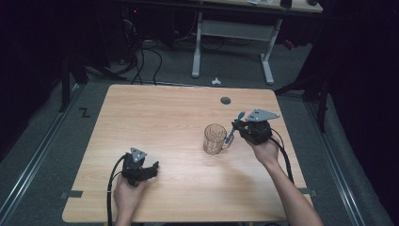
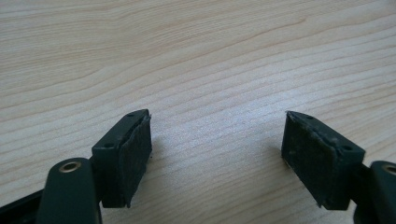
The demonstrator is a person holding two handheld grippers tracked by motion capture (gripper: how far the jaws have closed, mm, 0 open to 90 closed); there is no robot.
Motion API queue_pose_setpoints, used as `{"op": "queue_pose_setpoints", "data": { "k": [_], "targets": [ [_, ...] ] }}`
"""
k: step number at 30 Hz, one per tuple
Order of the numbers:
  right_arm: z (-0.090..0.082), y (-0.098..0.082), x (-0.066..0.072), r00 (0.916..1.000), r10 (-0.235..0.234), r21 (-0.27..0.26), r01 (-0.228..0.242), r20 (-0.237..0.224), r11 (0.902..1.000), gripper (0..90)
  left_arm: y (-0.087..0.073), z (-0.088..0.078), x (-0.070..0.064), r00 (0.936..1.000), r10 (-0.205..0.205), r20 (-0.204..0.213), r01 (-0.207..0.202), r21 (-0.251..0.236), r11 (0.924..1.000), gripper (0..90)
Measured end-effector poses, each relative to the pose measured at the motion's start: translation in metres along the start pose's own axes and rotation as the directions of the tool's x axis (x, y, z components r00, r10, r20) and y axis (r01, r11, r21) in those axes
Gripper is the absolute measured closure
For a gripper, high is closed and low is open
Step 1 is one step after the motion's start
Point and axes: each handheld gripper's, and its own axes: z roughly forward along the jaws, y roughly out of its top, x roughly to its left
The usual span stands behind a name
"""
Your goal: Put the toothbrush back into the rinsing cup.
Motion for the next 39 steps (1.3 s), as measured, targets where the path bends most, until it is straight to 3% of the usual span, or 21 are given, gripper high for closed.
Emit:
{"op": "queue_pose_setpoints", "data": {
  "k": [39],
  "targets": [
    [0.02, -0.008, 0.005, 0.9999, -0.008, 0.066, 0.009, -0.012, 0.9978, 80.0, 0.0, 0.0, 0.0, 1.0, 0.001, 0.0, -0.001, 0.001, 1.0, 24.9]
  ]
}}
